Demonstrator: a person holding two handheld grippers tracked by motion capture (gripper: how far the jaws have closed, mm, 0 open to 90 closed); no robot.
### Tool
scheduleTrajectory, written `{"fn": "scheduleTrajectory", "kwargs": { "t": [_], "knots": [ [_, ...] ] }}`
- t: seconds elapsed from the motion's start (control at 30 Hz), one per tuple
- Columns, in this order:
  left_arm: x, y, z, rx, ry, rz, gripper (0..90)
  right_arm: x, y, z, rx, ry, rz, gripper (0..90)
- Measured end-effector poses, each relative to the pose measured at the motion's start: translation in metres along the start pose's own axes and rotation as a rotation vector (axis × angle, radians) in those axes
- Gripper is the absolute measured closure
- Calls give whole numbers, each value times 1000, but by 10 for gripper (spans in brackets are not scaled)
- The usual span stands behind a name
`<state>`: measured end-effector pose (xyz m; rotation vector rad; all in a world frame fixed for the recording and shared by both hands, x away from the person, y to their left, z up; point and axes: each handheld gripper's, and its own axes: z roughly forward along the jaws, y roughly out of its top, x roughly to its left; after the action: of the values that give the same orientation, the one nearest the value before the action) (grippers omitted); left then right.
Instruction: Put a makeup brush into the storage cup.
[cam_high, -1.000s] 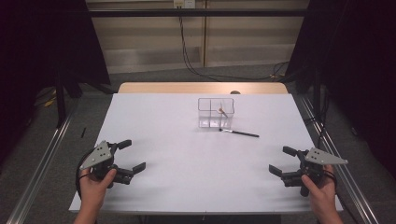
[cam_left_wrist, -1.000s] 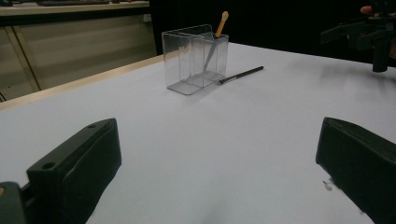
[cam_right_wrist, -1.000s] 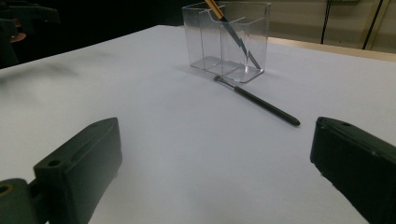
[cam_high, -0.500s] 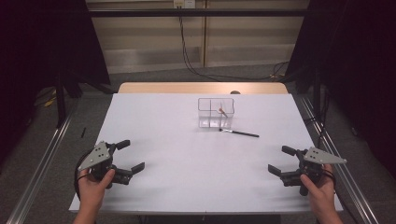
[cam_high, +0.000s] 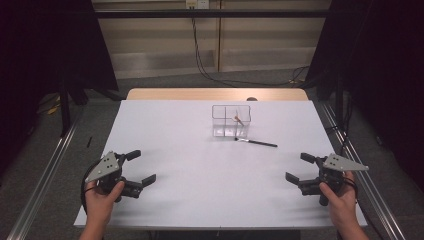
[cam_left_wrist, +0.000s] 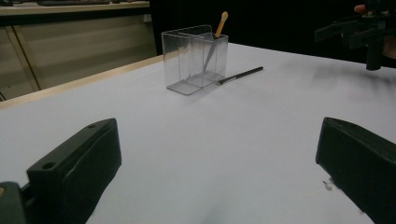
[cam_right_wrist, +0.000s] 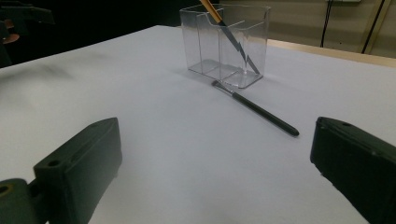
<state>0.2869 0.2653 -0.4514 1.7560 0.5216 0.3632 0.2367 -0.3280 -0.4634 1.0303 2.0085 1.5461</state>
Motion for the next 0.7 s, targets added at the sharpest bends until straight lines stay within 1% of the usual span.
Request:
{"fn": "scheduleTrajectory", "kwargs": {
  "t": [0.23, 0.47, 0.7],
  "knots": [
    [0, 0, 1, 7, 1, 8, 1, -2, 5, 5, -3, -2, -4, 18],
    [0, -1, 1, 3, -4, -2, 2, -3, 10, 10, -2, -4, -9, 17],
    [0, 0, 2, 7, -5, 7, 2, -6, 13, 17, -4, 0, -6, 17]
  ]
}}
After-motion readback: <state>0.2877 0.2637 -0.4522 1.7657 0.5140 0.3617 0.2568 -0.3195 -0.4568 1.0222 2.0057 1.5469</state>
